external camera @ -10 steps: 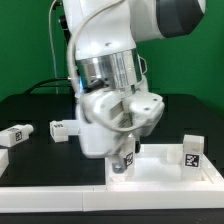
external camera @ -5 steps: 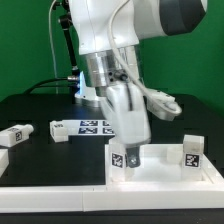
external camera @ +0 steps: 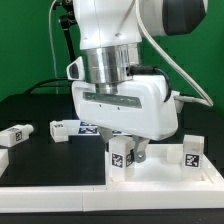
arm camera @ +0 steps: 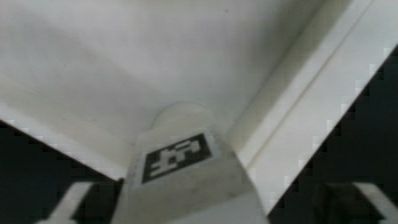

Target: Assemble square table

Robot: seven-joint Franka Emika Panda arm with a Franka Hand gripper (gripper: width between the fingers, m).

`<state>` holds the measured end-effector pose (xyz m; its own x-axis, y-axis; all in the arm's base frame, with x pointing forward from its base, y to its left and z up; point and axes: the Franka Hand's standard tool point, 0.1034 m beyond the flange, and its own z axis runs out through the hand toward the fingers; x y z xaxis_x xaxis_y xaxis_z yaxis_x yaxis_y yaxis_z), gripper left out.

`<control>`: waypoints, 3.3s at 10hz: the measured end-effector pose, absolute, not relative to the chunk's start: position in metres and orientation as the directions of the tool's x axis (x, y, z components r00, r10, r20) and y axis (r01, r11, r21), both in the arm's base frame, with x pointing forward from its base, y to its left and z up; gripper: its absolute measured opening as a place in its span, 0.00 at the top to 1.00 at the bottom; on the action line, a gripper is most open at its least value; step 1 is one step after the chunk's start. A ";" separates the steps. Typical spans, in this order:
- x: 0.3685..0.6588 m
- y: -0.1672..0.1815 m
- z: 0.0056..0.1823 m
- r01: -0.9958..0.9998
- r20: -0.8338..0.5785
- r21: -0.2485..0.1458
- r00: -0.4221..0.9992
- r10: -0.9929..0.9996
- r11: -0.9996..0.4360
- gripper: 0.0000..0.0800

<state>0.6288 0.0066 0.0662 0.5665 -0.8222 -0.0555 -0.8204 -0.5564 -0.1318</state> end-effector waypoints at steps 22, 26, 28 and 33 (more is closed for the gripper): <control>0.616 0.054 0.105 -0.939 -0.199 0.021 -0.340 -0.919 0.343 0.19; 0.615 0.052 0.101 -0.940 -0.195 0.025 -0.339 -0.920 0.341 0.19; 0.613 0.052 0.099 -0.942 -0.193 0.027 -0.335 -0.922 0.336 0.19; 0.540 0.055 0.058 -0.954 -0.120 -0.008 -0.297 -0.947 0.300 0.19</control>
Offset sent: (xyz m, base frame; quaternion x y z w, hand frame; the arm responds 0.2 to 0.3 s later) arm 0.0000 0.0000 0.0000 0.0000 0.0000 0.1938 0.9810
